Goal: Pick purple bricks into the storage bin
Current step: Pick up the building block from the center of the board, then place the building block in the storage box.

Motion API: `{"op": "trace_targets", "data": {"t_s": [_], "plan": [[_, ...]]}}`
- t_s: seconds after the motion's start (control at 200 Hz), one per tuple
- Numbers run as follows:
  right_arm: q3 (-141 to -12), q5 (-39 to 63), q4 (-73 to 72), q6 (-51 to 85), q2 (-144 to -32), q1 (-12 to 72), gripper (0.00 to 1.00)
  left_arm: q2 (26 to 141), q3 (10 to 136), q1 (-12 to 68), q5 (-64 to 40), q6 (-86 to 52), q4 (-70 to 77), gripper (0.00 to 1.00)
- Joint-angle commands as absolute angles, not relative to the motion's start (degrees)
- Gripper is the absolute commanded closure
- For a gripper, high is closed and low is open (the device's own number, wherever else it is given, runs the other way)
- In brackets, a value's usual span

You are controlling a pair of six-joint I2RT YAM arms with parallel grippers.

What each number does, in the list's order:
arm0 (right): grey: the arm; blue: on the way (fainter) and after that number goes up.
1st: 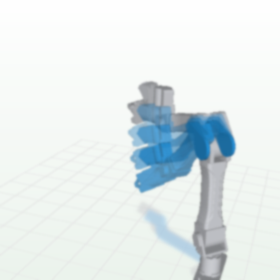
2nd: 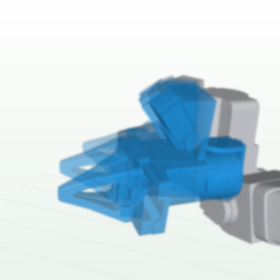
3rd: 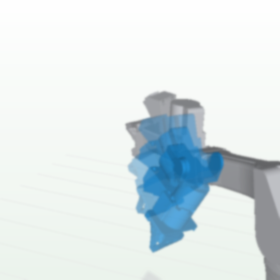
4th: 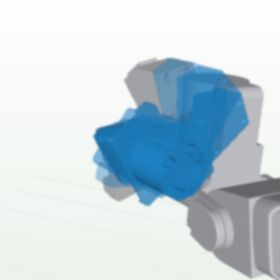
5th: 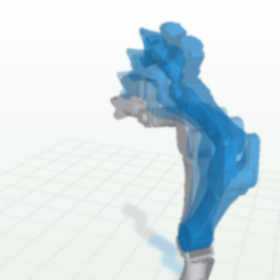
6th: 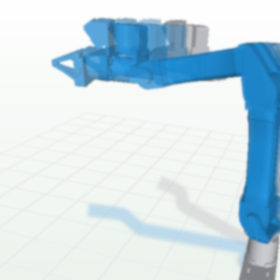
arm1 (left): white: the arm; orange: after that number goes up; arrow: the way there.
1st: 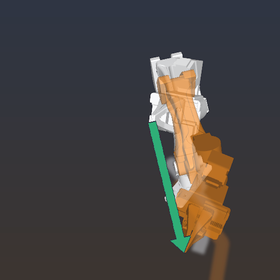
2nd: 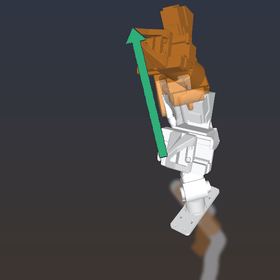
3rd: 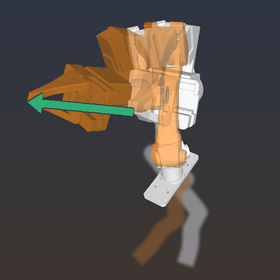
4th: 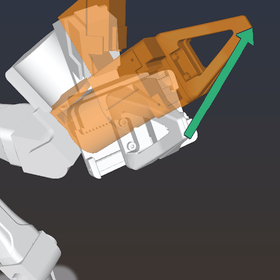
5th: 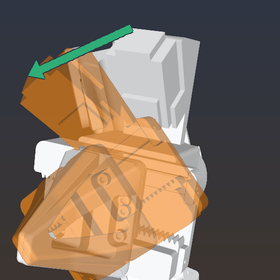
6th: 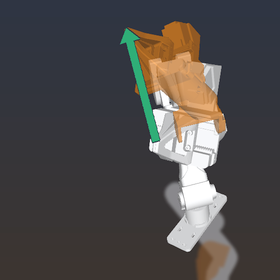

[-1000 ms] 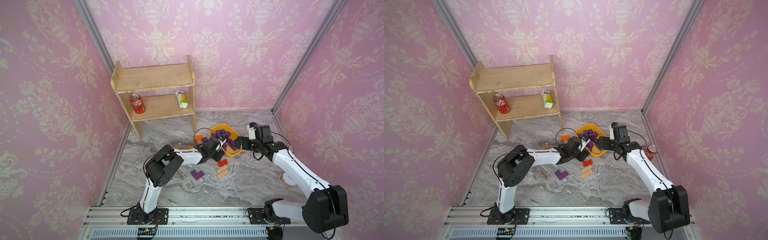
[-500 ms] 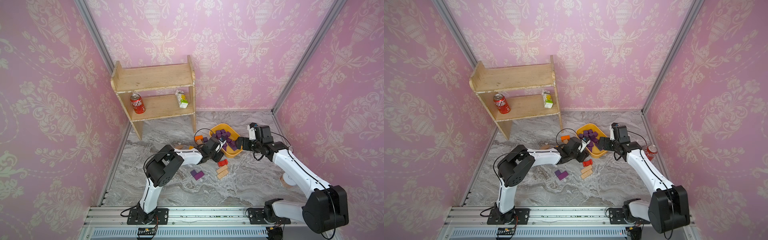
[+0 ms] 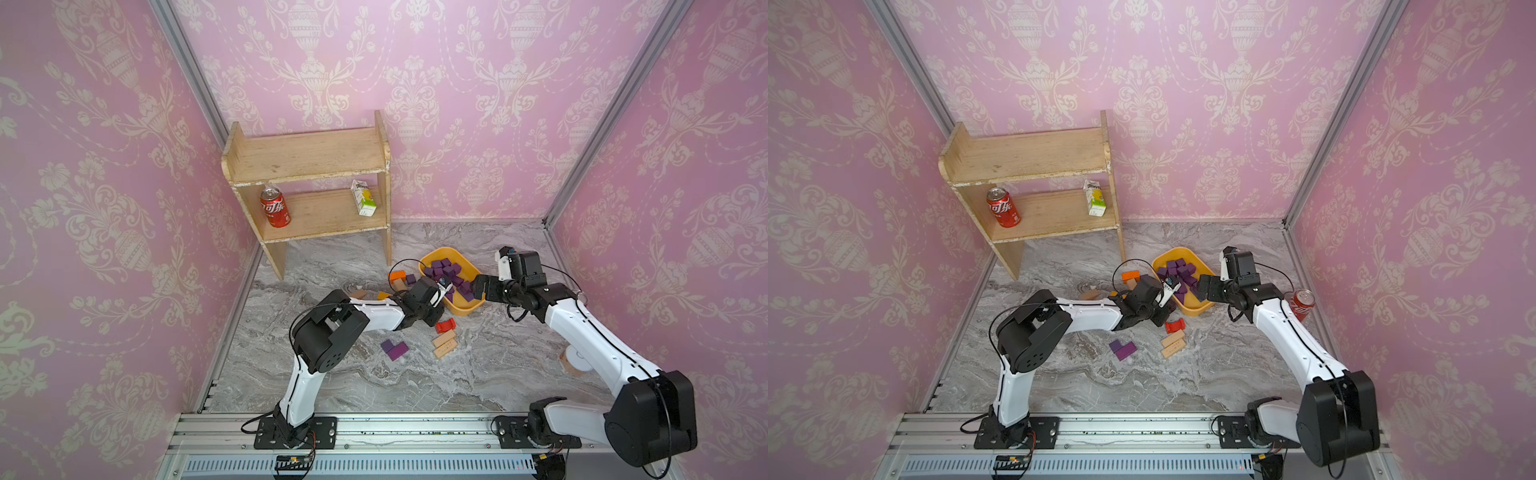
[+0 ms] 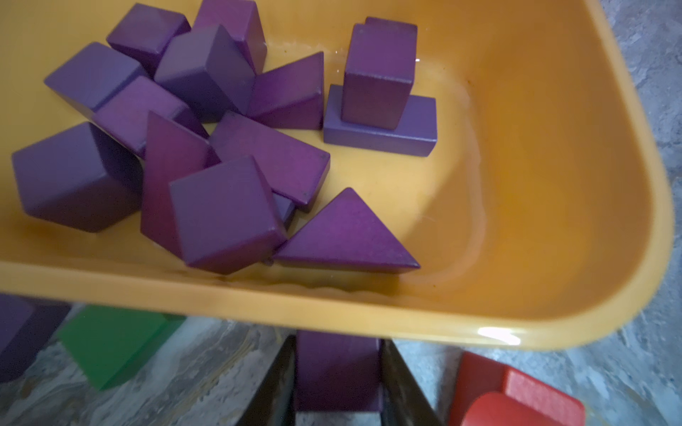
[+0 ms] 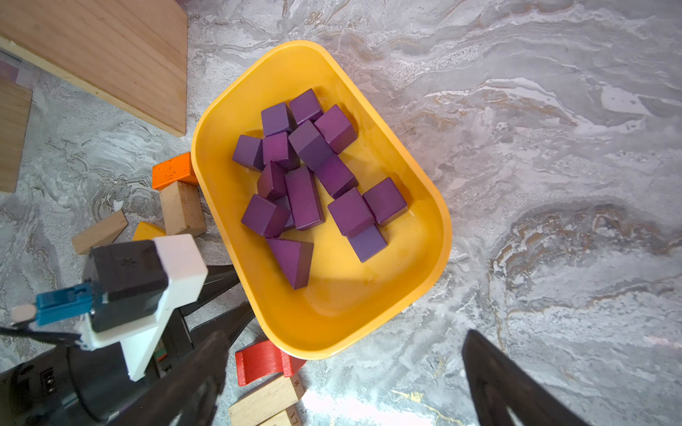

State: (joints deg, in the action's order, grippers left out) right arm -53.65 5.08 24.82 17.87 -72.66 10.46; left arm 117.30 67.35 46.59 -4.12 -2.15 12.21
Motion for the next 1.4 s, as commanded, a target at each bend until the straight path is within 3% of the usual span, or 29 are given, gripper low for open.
{"op": "trace_targets", "data": {"t_s": [0.0,0.515,0.906,0.961,1.066,1.121,1.396], "plan": [[-53.44,4.25,26.08,18.22,-70.99,9.95,0.0,113.55,63.35,46.52,-1.9,-1.01,16.33,0.7],[-54.21,4.3,23.23,20.72,-73.09,9.93,0.0,99.61,61.05,46.58,9.98,0.81,9.2,0.69],[-53.29,4.18,22.4,20.83,-72.62,9.58,0.0,112.77,77.81,46.58,7.86,1.08,9.96,0.69],[-53.18,4.22,22.56,20.53,-72.53,9.39,0.0,114.61,79.99,46.58,7.33,1.23,8.87,0.6],[-52.52,4.13,23.03,20.22,-72.01,9.06,0.0,116.16,81.95,46.58,8.28,1.12,8.73,0.14],[-51.91,4.21,22.94,20.16,-71.58,8.9,0.0,115.7,81.83,46.58,9.49,1.14,9.06,0.02],[-51.11,8.55,23.21,16.55,-67.77,12.95,0.0,104.28,77.42,45.84,24.23,-5.23,0.45,0.01]]}}
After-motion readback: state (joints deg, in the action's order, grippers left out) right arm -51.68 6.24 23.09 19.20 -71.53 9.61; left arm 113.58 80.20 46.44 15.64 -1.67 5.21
